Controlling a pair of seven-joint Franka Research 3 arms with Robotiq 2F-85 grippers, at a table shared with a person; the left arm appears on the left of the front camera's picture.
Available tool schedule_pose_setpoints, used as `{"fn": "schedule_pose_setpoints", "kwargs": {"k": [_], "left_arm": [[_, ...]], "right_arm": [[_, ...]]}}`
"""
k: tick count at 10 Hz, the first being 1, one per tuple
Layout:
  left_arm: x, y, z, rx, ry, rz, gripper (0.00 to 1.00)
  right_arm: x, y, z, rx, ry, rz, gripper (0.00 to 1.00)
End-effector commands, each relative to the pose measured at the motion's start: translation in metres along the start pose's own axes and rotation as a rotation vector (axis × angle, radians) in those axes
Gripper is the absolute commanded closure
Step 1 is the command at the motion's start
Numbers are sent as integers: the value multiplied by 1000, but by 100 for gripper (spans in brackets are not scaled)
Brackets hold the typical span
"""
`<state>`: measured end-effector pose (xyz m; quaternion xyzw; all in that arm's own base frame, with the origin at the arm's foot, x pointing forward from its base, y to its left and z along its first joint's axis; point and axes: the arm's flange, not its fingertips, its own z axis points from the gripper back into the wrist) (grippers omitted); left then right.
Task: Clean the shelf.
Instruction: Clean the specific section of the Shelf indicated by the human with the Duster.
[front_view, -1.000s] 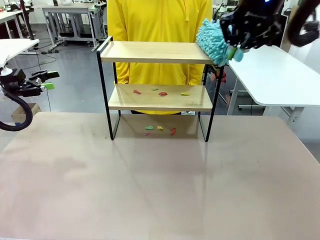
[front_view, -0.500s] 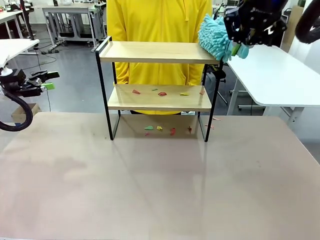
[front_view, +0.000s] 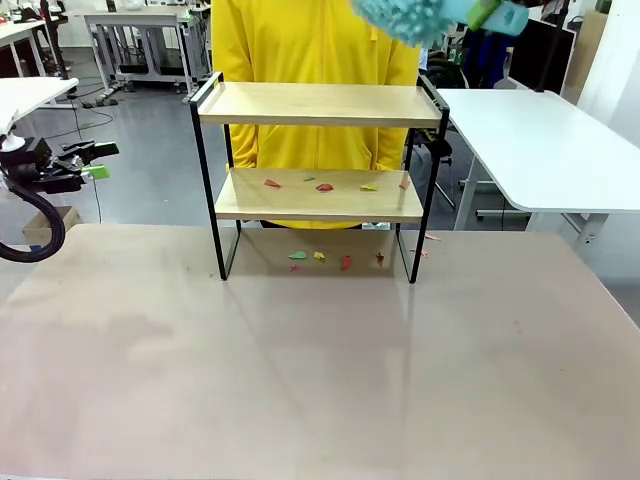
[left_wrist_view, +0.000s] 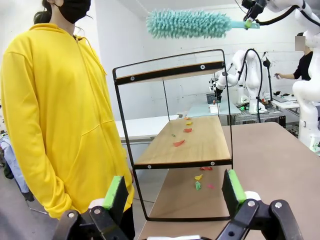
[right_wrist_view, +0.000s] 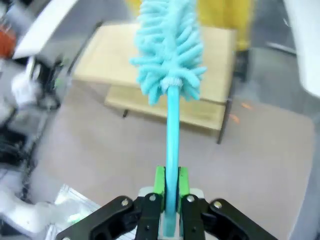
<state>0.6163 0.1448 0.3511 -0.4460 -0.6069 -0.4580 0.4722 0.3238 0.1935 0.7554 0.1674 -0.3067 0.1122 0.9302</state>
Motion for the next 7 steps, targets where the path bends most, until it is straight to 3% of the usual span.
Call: {"fn": "schedule_pose_setpoints", "kwargs": {"k": [1, 4, 7], "left_arm": [[2, -2, -1, 0, 3, -7, 0], [2, -2, -1, 0, 3, -7, 0], [2, -2, -1, 0, 3, -7, 0]], "right_arm": [[-17, -17, -5, 259, 123, 189, 87], [-39, -22, -18, 374, 452, 465, 87], [-72, -50, -48, 253, 634, 619, 87]]}}
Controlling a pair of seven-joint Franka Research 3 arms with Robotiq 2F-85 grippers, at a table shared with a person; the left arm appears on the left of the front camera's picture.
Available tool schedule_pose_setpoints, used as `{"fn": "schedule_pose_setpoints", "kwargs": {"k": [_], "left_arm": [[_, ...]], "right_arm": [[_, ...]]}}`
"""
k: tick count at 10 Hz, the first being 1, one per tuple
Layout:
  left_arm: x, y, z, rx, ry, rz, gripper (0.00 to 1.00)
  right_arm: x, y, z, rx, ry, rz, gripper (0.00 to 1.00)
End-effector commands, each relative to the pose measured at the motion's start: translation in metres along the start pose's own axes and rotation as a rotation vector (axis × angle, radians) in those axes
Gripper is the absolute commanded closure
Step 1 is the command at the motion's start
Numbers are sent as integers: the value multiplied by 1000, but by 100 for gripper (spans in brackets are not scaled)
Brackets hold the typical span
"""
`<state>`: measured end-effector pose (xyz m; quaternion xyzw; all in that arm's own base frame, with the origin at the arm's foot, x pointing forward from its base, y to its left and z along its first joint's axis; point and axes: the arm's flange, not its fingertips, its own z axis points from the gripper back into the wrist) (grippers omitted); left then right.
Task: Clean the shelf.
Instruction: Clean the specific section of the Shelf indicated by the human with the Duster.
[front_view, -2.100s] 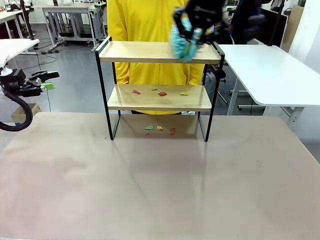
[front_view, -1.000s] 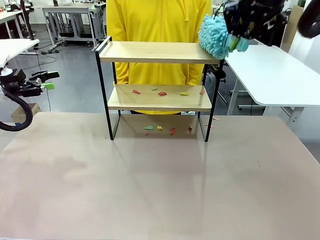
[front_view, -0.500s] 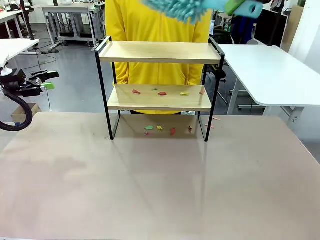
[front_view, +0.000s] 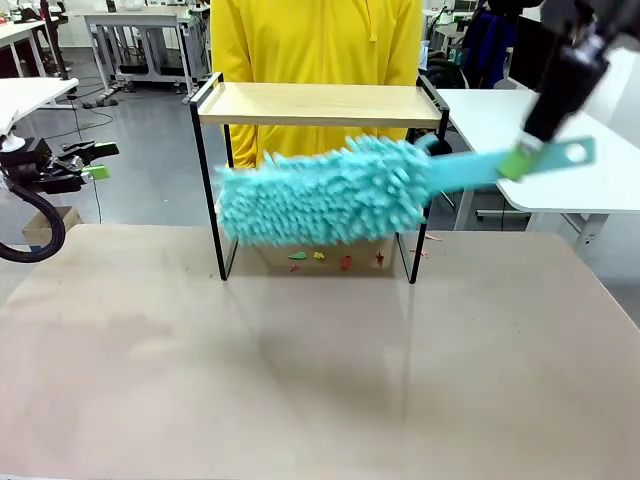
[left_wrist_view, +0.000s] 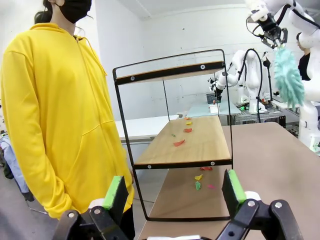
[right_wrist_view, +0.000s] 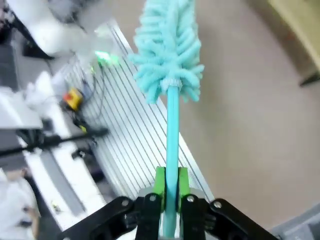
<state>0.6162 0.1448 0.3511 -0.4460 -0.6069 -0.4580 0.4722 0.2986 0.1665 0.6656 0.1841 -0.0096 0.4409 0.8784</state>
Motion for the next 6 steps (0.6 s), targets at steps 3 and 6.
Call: {"fn": "schedule_pose_setpoints", "kwargs": {"k": [3, 6], "left_arm": [[2, -2, -1, 0, 3, -7, 0], [2, -2, -1, 0, 3, -7, 0]], "right_arm": [[-37, -60, -56, -74, 222, 108, 87], [-72, -90, -83, -67, 258, 186, 87]]}}
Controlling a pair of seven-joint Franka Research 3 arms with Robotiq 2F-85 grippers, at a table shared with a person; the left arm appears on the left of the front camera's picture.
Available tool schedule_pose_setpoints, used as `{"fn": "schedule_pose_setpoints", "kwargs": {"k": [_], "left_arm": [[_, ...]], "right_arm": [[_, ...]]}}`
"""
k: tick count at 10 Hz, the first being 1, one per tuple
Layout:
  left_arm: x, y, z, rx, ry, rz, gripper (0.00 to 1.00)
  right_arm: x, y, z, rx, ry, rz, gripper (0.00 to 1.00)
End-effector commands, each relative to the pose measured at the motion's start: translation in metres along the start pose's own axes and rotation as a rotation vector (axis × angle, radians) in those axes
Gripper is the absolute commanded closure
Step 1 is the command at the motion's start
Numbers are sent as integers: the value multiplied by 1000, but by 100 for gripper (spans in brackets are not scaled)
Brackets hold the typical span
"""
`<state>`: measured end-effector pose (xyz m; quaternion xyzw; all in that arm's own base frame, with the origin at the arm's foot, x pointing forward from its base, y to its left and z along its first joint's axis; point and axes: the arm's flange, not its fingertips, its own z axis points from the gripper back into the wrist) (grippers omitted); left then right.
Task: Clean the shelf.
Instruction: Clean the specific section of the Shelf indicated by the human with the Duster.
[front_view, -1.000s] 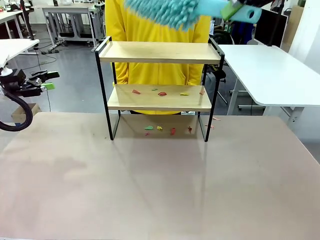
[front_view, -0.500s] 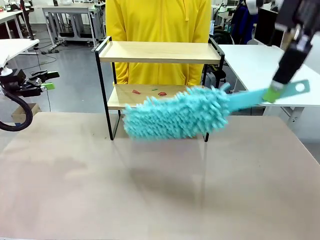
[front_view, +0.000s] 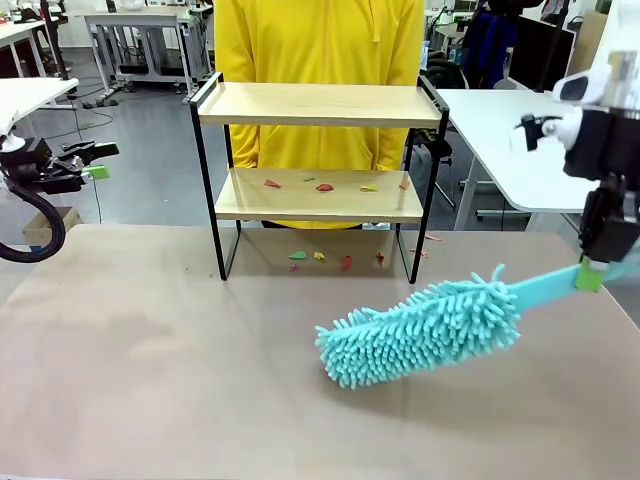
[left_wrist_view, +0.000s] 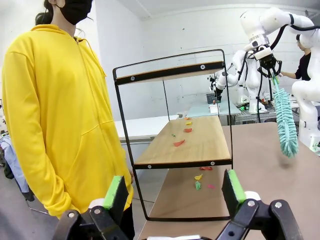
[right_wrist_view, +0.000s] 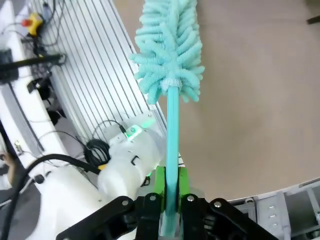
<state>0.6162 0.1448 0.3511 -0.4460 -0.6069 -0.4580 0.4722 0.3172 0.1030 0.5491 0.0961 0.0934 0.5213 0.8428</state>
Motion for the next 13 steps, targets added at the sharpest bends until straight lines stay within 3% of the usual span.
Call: {"fn": "schedule_pose_setpoints", "kwargs": {"k": [1, 2, 3, 13], "left_arm": [[2, -2, -1, 0, 3, -7, 0], [2, -2, -1, 0, 3, -7, 0], [2, -2, -1, 0, 3, -7, 0], [2, -2, -1, 0, 3, -7, 0]], "right_arm": [[-22, -1, -12, -34, -14, 60, 87], [-27, -1, -12, 35, -70, 29, 87], [-8, -3, -8, -3, 5, 20, 87], [-8, -3, -8, -3, 5, 20, 87]]}}
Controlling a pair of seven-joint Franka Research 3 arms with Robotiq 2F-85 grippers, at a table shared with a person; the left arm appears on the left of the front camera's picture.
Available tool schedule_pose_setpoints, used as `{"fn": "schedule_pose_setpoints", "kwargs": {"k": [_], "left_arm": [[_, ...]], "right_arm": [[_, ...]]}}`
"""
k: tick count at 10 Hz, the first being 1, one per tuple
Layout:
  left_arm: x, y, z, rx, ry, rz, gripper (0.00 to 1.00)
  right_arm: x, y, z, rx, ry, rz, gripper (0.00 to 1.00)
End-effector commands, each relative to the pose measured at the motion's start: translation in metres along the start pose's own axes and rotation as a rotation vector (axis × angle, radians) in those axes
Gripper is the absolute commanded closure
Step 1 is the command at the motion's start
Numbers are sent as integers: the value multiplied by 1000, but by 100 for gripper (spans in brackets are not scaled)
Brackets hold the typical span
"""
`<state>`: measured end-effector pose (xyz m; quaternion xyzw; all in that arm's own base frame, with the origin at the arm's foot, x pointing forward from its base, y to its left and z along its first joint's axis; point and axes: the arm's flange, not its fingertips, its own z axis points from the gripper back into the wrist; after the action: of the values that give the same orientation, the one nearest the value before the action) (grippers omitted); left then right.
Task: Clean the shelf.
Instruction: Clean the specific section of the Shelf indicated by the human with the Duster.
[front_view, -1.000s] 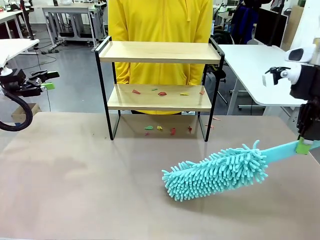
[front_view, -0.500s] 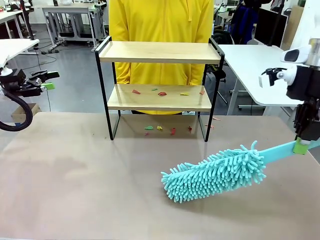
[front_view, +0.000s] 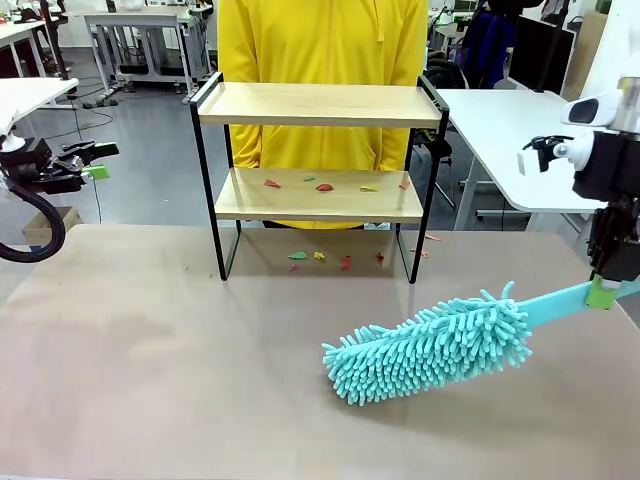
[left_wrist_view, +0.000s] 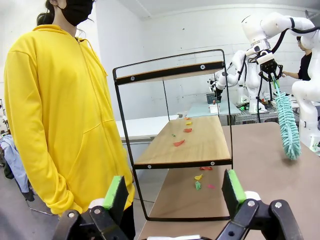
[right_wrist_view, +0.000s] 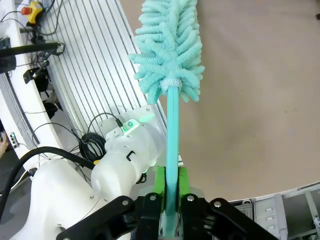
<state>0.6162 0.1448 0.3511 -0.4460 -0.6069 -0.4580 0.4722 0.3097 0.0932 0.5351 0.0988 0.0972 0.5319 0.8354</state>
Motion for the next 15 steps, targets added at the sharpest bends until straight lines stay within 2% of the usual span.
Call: {"fn": "schedule_pose_setpoints", "kwargs": {"k": [1, 15], "left_arm": [[2, -2, -1, 0, 3, -7, 0], [2, -2, -1, 0, 3, -7, 0]], "right_arm": [[3, -2, 7, -11, -2, -5, 87], [3, -2, 7, -11, -2, -5, 87]]}}
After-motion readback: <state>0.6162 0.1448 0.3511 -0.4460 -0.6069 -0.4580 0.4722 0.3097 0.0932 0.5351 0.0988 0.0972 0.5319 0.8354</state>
